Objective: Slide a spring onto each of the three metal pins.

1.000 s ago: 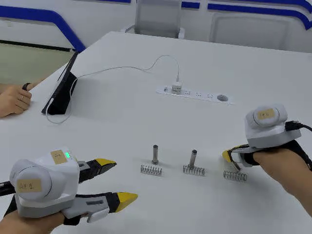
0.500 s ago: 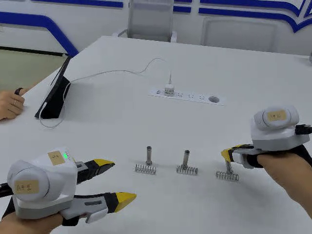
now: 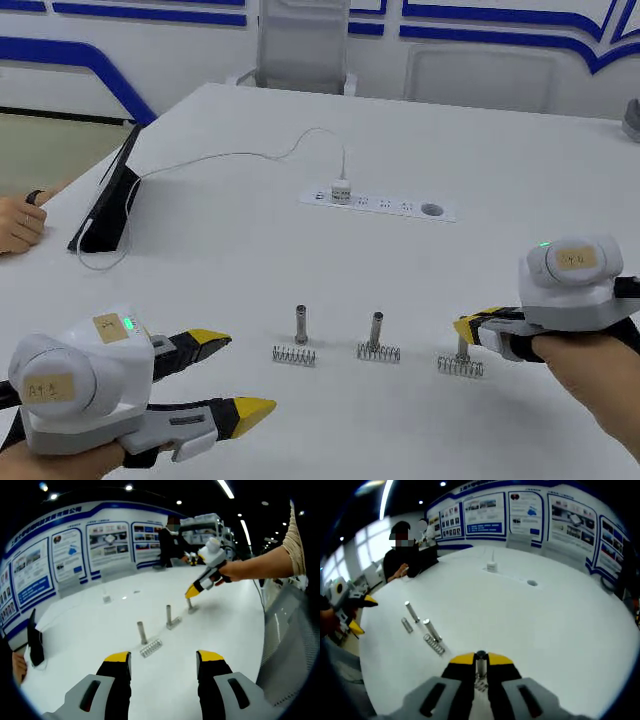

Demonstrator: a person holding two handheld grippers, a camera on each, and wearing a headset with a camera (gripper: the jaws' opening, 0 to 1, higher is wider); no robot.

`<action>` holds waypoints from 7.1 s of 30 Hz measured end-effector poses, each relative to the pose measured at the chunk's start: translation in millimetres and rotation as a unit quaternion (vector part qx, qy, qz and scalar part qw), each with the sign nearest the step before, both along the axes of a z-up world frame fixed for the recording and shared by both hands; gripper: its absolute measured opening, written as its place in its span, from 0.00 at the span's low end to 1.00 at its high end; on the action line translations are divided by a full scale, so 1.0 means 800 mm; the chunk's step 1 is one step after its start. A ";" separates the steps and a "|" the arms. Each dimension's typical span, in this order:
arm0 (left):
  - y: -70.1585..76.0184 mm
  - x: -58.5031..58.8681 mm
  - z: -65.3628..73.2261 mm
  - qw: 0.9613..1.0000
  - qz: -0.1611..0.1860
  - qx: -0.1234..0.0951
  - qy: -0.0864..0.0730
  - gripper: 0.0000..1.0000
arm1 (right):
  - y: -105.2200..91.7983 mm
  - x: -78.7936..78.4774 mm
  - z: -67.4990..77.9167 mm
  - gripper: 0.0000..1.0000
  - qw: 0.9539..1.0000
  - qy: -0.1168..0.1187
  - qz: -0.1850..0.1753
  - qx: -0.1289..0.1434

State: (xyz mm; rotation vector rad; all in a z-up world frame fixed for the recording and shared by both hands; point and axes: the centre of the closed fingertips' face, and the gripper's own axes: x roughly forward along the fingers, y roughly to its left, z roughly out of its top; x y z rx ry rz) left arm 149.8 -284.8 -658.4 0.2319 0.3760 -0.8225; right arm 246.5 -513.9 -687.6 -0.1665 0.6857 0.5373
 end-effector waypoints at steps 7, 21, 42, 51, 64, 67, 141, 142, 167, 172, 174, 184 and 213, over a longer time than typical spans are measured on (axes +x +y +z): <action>-0.002 0.000 0.003 1.000 -0.002 0.000 -0.002 0.53 | -0.003 -0.004 -0.001 0.09 1.000 -0.006 0.000 0.000; -0.003 -0.001 0.004 1.000 -0.003 0.001 -0.003 0.53 | -0.006 -0.012 -0.001 0.09 1.000 -0.018 0.008 -0.008; -0.005 -0.007 0.005 1.000 -0.001 0.000 -0.002 0.53 | -0.009 -0.020 0.006 0.16 0.999 -0.035 0.026 -0.017; -0.012 -0.005 0.005 1.000 -0.008 0.000 -0.002 0.53 | -0.024 -0.027 0.002 0.17 0.997 -0.035 0.060 -0.032; -0.015 -0.007 0.000 1.000 -0.011 0.001 0.003 0.52 | -0.017 -0.041 -0.033 0.17 0.986 0.009 0.152 -0.063; -0.015 -0.008 0.000 1.000 -0.011 0.002 0.003 0.52 | -0.014 -0.040 -0.036 0.17 0.984 0.011 0.166 -0.071; -0.151 -0.016 -0.024 0.982 -0.182 0.045 0.005 0.42 | 0.059 -0.130 0.001 0.12 0.912 0.031 0.384 -0.140; -0.153 -0.017 -0.024 0.981 -0.186 0.045 0.005 0.41 | 0.060 -0.132 0.001 0.12 0.910 0.031 0.388 -0.141; -0.189 -0.047 -0.028 0.961 -0.265 0.076 -0.022 0.18 | 0.086 -0.172 0.010 0.12 0.866 0.029 0.466 -0.179; -0.191 -0.049 -0.029 0.959 -0.271 0.082 -0.027 0.15 | 0.087 -0.176 0.010 0.12 0.861 0.032 0.473 -0.186; -0.191 -0.049 -0.030 0.958 -0.273 0.084 -0.027 0.13 | 0.087 -0.178 0.010 0.12 0.858 0.034 0.476 -0.189; -0.192 -0.053 -0.032 0.956 -0.278 0.089 -0.024 0.11 | 0.092 -0.184 0.026 0.12 0.852 0.028 0.485 -0.194; -0.198 -0.058 -0.026 0.958 -0.273 0.078 -0.027 0.10 | 0.134 -0.193 0.065 0.12 0.853 -0.009 0.499 -0.153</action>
